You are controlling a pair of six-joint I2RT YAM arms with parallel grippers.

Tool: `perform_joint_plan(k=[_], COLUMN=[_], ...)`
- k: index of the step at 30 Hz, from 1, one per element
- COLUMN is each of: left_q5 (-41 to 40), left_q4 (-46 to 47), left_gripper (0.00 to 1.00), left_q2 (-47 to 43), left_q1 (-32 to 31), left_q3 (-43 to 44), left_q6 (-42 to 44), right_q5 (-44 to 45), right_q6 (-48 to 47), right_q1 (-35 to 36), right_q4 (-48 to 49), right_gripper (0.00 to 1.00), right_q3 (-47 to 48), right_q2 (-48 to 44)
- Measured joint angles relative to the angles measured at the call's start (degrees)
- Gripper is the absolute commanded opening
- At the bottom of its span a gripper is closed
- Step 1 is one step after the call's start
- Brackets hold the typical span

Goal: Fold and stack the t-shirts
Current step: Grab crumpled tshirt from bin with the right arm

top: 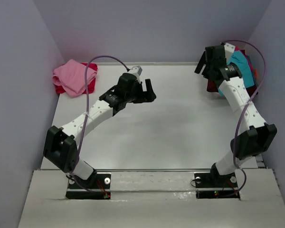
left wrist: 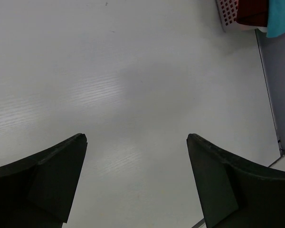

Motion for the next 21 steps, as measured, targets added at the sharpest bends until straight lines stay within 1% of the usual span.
perform_joint_plan(k=[4,6,7,8,10,12,13,17,19,21], left_q5=[-1.4,-2.2,-2.9,-3.1,-5.1,-6.3,-7.1,-8.2,-8.4,-8.0], left_q4=[-2.5,-4.3,-5.7,-5.9,-10.9,-13.4,-14.9,-19.1,-21.3,-22.8], left_gripper=[0.99,0.99,0.99,0.99,0.99,0.99,0.99,0.99,0.99,0.99], left_q2=[3.0,4.9,7.0,7.4,11.7,16.0,19.1,28.0,31.3,34.0], left_q1=[0.0,0.0,0.0,0.0,0.0,0.0,0.0,0.1,0.2,0.6], left_q3=[5.2,8.0,11.0,11.6,19.3,26.6,32.0,46.1,51.1,54.1], left_q6=[1.0,1.8,2.3,2.5,4.0,5.0,5.7,7.3,7.8,8.0], right_q5=[-0.1,-2.0,-2.9,-3.6,-4.5,-5.2,-6.5,-9.6,-10.5,-11.1], right_q6=[-0.5,-0.5,-0.4,-0.4,-0.3,-0.1,0.3,1.4,1.6,1.7], right_q1=[-6.2,-9.4,-11.0,-12.1,-14.6,-16.5,-17.4,-19.8,-20.4,-20.9], right_q4=[-2.4,-3.5,-3.7,-3.7,-3.8,-4.0,-4.2,-4.2,-4.1,-4.1], right_gripper=[1.0,1.0,1.0,1.0,1.0,0.99,0.99,0.99,0.98,0.98], right_q3=[5.1,7.2,7.7,7.8,7.8,8.2,8.7,9.1,9.1,9.1], right_q2=[5.2,7.3,8.0,8.5,9.2,10.3,11.2,14.2,15.2,16.2])
